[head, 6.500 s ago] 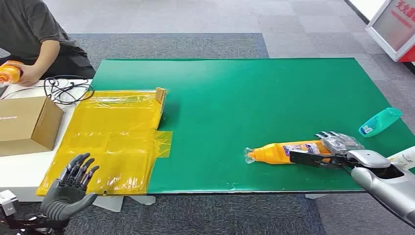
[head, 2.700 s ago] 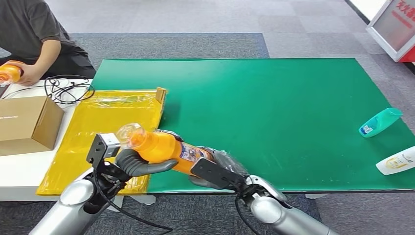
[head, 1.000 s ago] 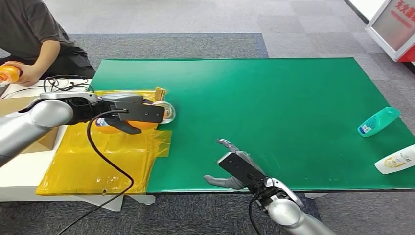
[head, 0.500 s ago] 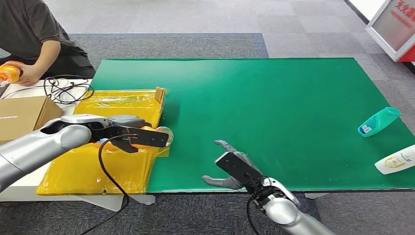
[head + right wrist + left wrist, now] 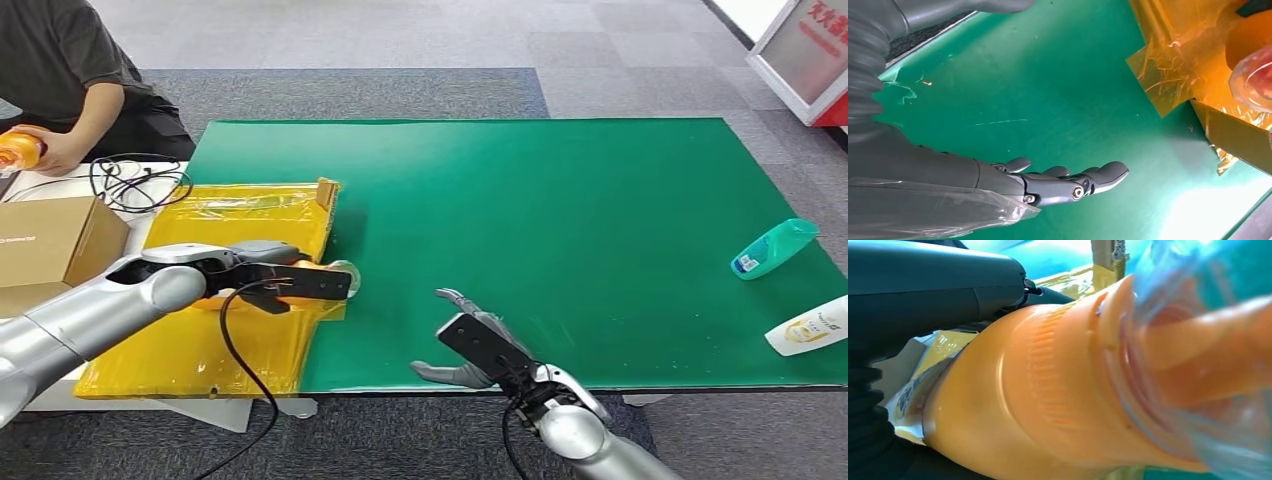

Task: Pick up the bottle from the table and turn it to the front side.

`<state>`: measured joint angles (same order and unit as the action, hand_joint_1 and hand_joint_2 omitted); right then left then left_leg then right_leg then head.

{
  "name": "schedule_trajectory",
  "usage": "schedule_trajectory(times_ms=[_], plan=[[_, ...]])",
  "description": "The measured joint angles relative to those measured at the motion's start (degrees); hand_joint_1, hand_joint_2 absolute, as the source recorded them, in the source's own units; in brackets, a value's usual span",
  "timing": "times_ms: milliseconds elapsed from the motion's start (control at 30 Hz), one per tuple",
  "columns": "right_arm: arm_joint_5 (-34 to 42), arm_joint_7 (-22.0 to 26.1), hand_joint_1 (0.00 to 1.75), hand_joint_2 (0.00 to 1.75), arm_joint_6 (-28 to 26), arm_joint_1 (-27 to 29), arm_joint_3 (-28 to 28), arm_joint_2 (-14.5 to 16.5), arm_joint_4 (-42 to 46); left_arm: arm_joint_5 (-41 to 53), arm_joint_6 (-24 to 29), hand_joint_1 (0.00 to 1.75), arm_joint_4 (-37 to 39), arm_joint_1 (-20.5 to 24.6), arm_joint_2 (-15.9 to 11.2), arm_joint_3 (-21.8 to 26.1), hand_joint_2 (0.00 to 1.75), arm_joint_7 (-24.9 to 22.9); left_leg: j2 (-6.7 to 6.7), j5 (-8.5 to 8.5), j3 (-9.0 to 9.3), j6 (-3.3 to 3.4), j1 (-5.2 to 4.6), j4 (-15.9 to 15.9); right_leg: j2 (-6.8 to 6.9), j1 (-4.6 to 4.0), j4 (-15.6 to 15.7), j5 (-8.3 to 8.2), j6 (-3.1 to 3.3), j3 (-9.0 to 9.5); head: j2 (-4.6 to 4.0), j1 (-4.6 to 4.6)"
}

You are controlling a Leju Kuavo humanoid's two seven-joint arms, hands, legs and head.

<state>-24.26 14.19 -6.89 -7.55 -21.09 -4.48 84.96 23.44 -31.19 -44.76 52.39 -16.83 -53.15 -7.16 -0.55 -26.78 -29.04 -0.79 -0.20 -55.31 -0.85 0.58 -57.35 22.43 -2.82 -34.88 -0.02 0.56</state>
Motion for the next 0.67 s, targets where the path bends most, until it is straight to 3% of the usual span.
schedule_trajectory(times_ms=[33, 67, 667], plan=[[0.0, 0.0, 0.0, 1.75, 0.0, 0.1, 0.0, 0.0, 0.0, 0.4, 0.4, 0.05, 0.5, -0.2, 0.4, 0.3, 1.75, -0.1, 0.0, 0.0, 0.0, 0.0, 0.0, 0.0, 0.0, 0.0, 0.0, 0.0, 0.0, 0.0, 0.0, 0.01], [0.0, 0.0, 0.0, 1.75, 0.0, 0.1, 0.0, 0.0, 0.0, 0.6, 0.6, 0.03, 0.9, -0.3, 0.7, 0.7, 1.75, -0.2, 0.0, 0.0, 0.0, 0.0, 0.0, 0.0, 0.0, 0.0, 0.0, 0.0, 0.0, 0.0, 0.0, 0.01], [-0.8, 0.1, 0.0, 1.75, 0.0, 0.3, 0.0, 0.0, 0.0, 2.4, 0.8, 0.0, 3.9, -1.2, 3.8, 5.1, 1.75, 0.2, 0.0, 0.0, -0.01, 0.0, 0.0, 0.0, 0.0, 0.0, 0.0, 0.0, 0.0, -0.01, 0.0, 0.0]])
